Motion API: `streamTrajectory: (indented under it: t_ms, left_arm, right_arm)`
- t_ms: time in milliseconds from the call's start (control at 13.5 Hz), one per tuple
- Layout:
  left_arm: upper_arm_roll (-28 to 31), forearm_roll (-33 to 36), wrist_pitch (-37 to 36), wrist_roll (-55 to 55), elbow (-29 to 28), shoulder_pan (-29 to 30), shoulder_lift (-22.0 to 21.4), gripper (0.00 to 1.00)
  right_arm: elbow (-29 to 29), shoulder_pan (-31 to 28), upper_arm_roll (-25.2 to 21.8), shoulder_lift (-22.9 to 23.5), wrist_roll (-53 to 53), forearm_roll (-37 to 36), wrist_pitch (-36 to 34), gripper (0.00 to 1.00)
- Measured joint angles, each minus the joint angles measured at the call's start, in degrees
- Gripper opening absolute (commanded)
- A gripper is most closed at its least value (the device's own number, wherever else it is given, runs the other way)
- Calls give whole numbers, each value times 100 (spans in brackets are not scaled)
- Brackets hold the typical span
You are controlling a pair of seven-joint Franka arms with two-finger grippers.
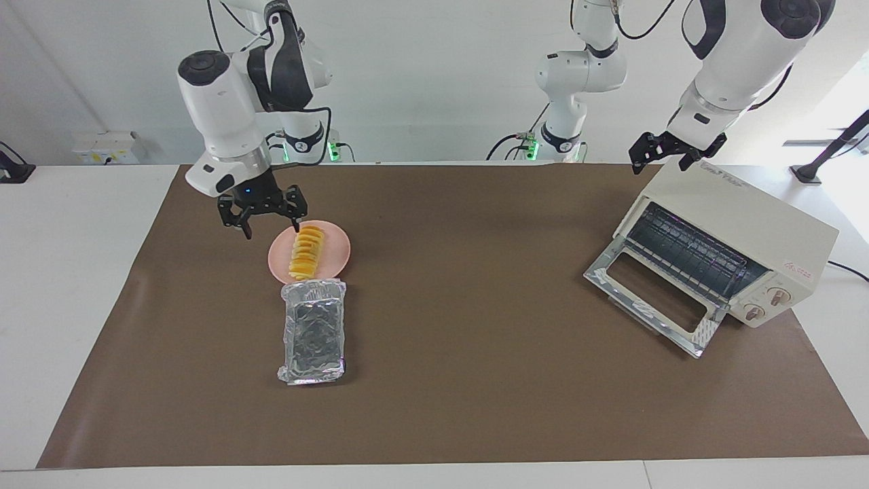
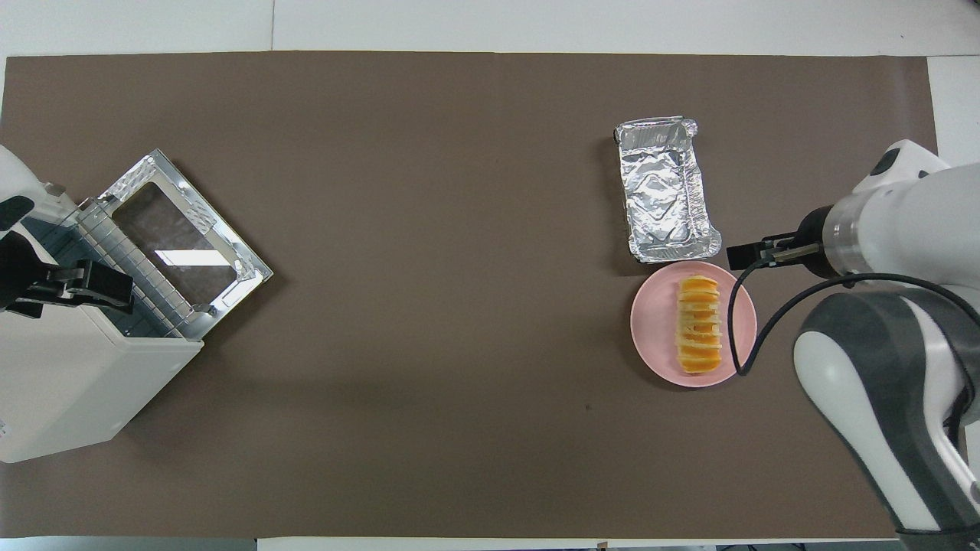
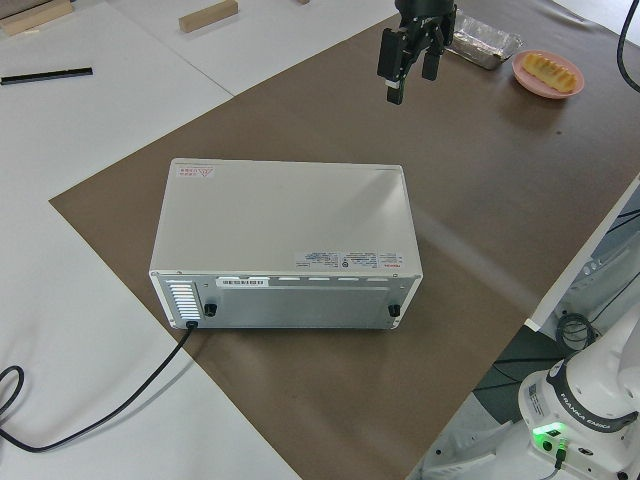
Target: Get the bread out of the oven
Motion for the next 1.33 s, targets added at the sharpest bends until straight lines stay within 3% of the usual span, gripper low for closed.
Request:
streamTrajectory:
  t_ms: [593,1111,1333]
  left_arm:
    - [0,0,0,0,0,0,0,100]
    - [0,0,0,0,0,0,0,100]
    - [0,0,0,0,0,0,0,100]
  right_arm:
    - [1513,-633,-35,3,-594,0,-1723,100]
    - [2043,-632,26,15,-594,0,-2244,100]
    - [2422,-632,25,13,-594,0,-2941,100]
